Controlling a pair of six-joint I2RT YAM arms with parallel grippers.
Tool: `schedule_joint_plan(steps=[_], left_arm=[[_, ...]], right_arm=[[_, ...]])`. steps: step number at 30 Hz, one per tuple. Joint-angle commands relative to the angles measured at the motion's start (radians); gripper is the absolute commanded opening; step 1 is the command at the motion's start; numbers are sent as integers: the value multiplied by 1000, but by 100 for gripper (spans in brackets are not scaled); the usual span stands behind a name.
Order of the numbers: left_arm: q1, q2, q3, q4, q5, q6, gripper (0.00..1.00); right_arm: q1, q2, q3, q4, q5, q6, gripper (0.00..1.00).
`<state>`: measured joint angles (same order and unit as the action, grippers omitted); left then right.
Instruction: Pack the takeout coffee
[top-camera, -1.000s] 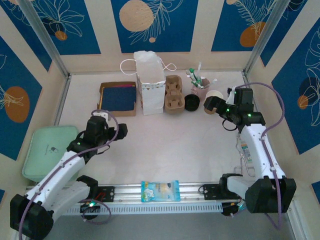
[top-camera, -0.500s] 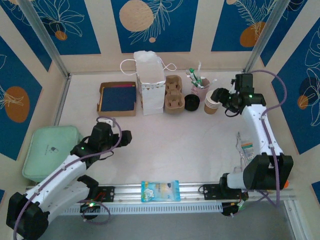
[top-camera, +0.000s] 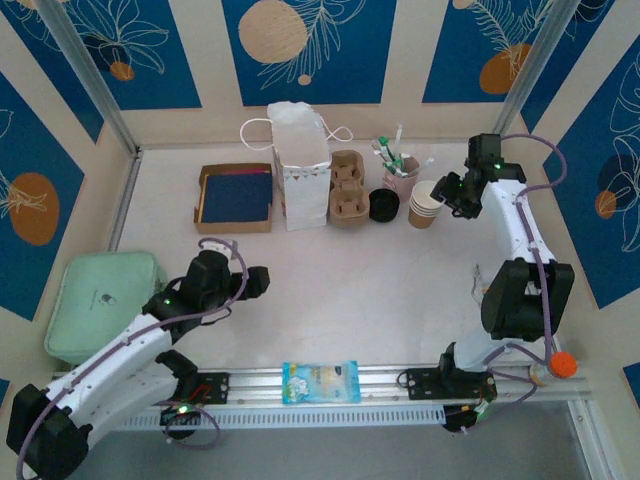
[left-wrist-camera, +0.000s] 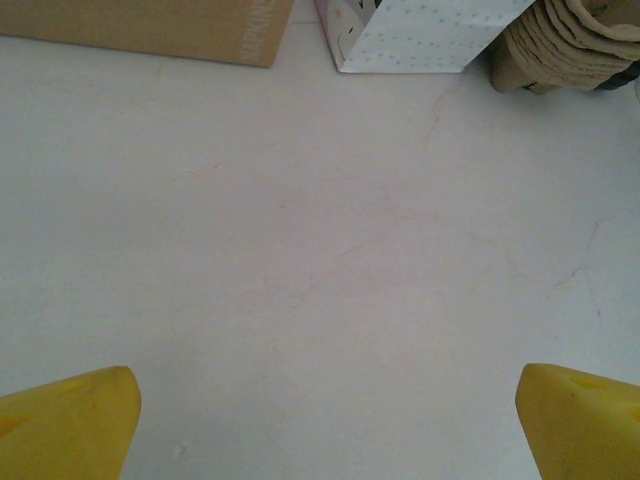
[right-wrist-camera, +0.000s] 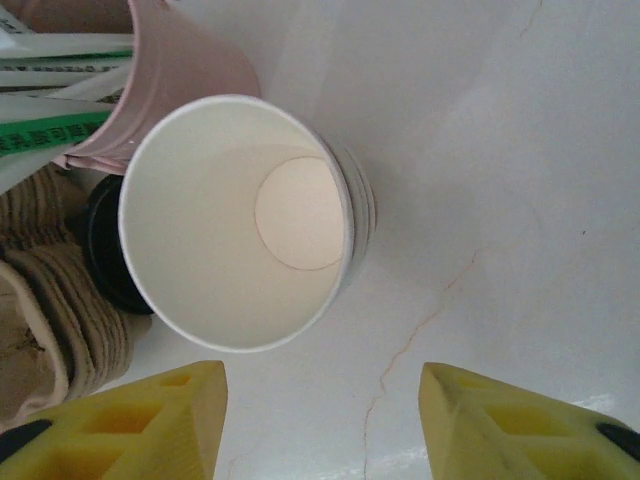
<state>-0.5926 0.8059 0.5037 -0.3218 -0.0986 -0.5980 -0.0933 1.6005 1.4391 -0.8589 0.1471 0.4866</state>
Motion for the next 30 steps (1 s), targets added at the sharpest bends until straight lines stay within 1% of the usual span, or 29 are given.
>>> schedule_joint_plan(steps=[1, 8, 12, 15, 20, 26, 30], left_arm=[[-15, -13, -8, 4, -28, -8, 96], [-22, -16, -7, -2, -39, -8, 96], [-29, -33, -19, 24, -27, -22, 96], [-29, -16, -12, 37, -16, -14, 96], [-29, 42, 53, -12, -13, 5, 96], [-30, 37, 71, -38, -6, -16, 96], [-30, 58, 107, -70, 8, -7, 96]], right_arm=[[-2, 24, 39, -23, 1, 8, 51], [0, 59, 36, -21, 18, 16, 42], [12, 42, 39, -17, 45, 39, 42], [14, 37, 45, -13, 42, 44, 42], [13, 38, 29, -6, 44, 42, 42], [17, -9, -15, 1, 109, 84, 42], [14, -39, -50, 12, 114, 87, 42]])
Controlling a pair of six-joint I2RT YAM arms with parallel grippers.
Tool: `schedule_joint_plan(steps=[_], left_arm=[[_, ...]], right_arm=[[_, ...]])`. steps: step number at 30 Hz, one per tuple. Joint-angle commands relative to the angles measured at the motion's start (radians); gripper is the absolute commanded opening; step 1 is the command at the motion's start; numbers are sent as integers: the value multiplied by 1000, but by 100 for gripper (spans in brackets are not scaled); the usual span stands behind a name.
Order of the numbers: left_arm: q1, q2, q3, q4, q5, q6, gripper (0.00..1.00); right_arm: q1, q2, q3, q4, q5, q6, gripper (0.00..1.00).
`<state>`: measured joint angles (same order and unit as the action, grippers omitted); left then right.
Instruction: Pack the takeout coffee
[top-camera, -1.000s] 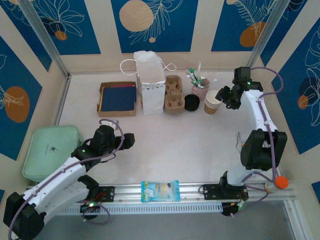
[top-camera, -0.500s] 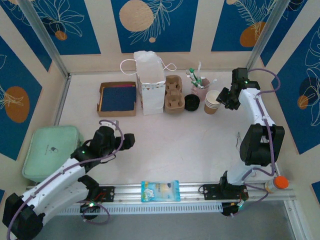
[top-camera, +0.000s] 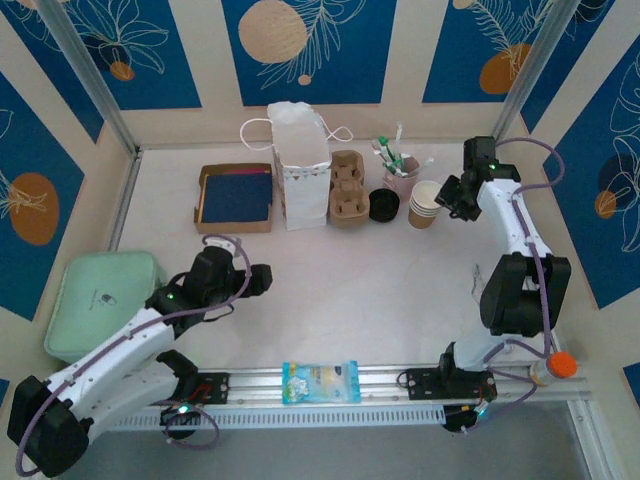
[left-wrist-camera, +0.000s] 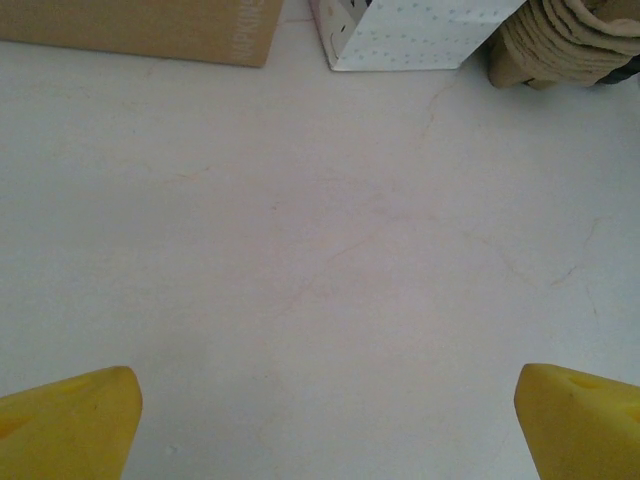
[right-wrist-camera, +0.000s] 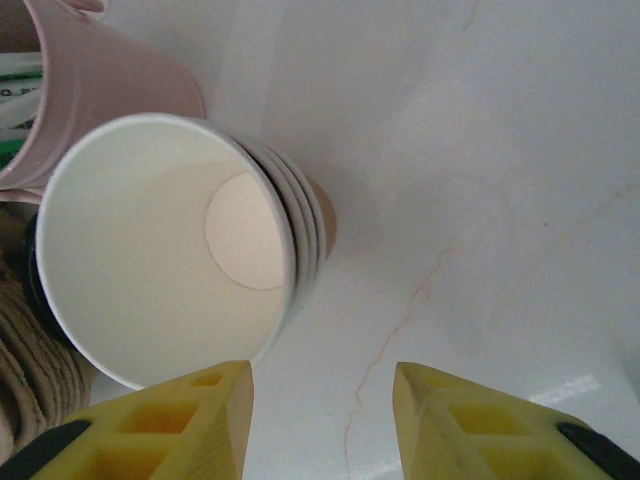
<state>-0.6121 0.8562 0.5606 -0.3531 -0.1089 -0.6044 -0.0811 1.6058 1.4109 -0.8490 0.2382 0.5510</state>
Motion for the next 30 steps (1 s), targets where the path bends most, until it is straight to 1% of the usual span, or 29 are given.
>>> schedule_joint_plan(steps=[1, 6, 14, 18, 25, 30], left_arm=[[-11, 13, 58, -44, 21, 0, 96], [-11, 8, 51, -39, 22, -27, 96], [-13, -17, 47, -73, 11, -48, 95], [-13, -31, 17, -67, 3, -55, 96], [-15, -26, 9, -62, 6, -41, 96], [-15, -37, 5, -58, 14, -38, 96]], right_arm=[[-2, -50, -30, 4, 23, 20, 43], [-17, -61, -57, 15, -10, 0, 43], [-57, -49, -48, 15, -80, -28, 43], [-59, -25, -31, 8, -67, -39, 43], [-62, 25, 5, 2, -91, -45, 43], [-50, 21, 29, -3, -93, -43, 43]])
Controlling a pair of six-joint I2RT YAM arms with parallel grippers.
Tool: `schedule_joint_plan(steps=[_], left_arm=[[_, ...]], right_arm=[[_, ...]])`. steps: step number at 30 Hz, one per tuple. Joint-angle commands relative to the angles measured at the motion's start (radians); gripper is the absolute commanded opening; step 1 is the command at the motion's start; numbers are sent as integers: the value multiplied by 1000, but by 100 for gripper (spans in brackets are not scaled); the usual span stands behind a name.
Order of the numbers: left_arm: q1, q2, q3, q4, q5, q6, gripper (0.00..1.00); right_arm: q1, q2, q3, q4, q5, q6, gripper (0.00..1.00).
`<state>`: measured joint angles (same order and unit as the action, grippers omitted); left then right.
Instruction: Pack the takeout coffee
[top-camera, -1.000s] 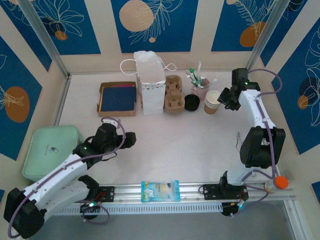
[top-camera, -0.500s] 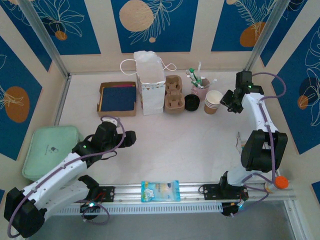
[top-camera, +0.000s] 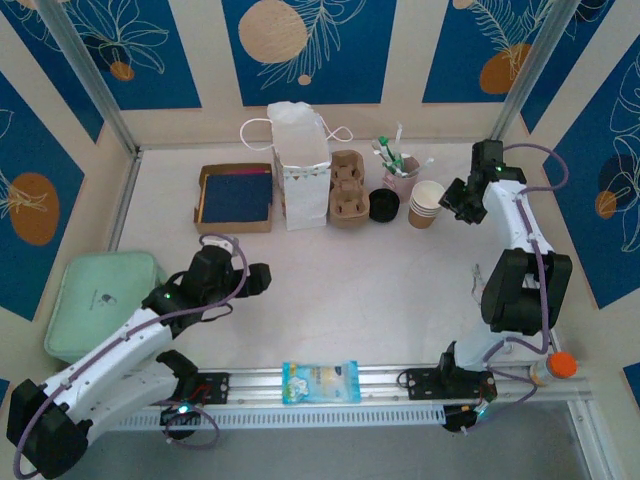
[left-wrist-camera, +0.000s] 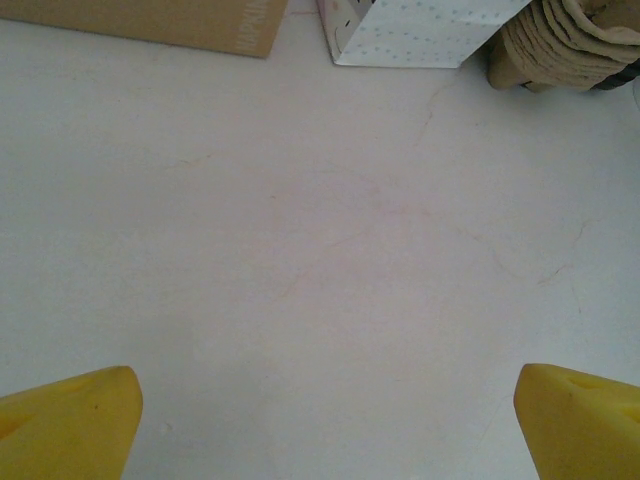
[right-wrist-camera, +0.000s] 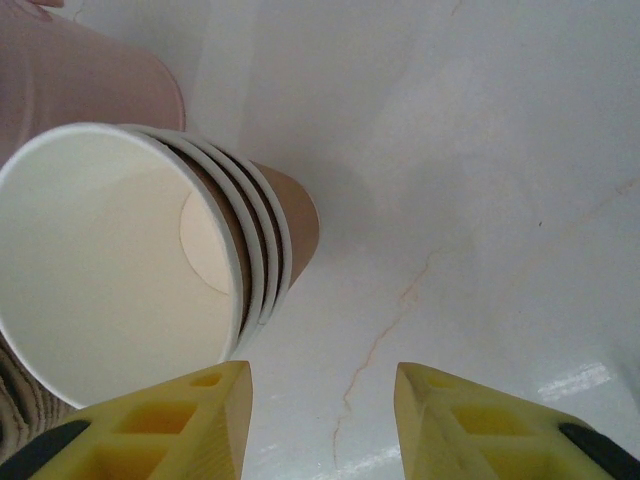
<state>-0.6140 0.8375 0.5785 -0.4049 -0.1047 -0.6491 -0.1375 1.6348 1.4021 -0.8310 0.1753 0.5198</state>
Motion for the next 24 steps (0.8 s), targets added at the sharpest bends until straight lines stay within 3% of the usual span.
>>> schedule_joint_plan(steps=[1, 12, 24], left_arm=[[-13, -21, -12, -6, 11, 5, 96], [-15, -35, -19, -4, -1, 5, 95], [-15, -56, -31, -15, -20, 14, 95]], right_arm=[[10, -11, 42, -20, -26, -8, 43], [41, 90, 128, -28, -37, -11, 42], [64, 140, 160, -30, -22, -10, 29]])
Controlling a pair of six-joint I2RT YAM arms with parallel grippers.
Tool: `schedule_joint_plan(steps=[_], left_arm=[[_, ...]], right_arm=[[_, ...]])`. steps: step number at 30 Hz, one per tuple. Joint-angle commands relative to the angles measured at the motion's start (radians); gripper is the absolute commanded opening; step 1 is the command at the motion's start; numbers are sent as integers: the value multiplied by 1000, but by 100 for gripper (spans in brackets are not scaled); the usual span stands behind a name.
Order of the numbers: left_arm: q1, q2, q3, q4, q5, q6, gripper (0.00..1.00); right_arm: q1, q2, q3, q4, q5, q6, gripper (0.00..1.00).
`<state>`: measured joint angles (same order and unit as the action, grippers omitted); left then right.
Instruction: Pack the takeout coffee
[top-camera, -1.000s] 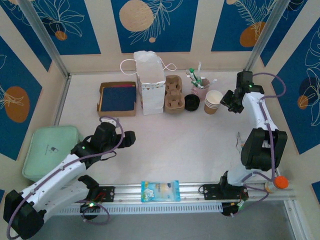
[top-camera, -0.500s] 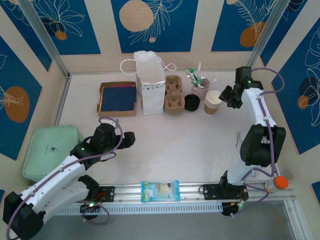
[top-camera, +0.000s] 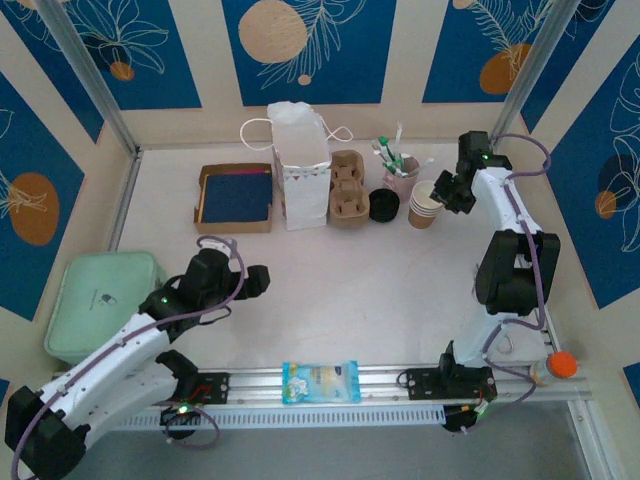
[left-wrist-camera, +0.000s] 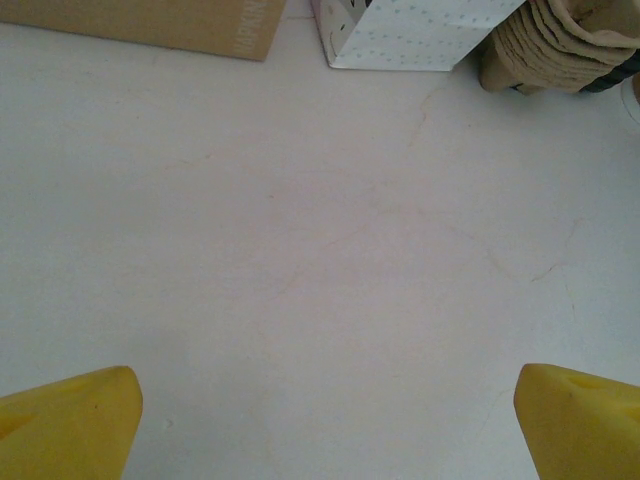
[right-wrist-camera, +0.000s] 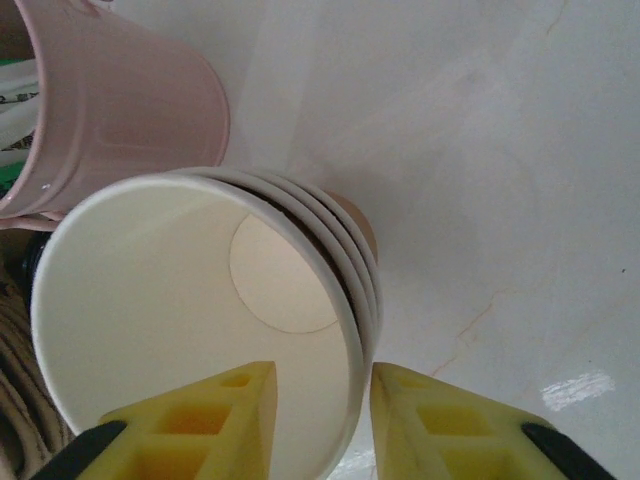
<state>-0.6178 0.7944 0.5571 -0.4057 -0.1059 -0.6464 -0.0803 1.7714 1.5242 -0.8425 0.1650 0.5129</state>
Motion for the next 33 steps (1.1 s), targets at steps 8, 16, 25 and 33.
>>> schedule_joint_plan(steps=[8, 16, 25, 33], left_arm=[[-11, -14, -2, -18, -29, 22, 96], [-11, -23, -4, -28, -31, 24, 96], [-11, -37, -2, -36, -35, 26, 95], [-11, -36, -2, -35, -38, 26, 96]], right_arm=[[4, 12, 51, -21, -13, -4, 18], [-2, 9, 48, -25, -13, -8, 10], [-4, 2, 36, -26, -7, -12, 15], [-8, 17, 35, -18, -11, -17, 18]])
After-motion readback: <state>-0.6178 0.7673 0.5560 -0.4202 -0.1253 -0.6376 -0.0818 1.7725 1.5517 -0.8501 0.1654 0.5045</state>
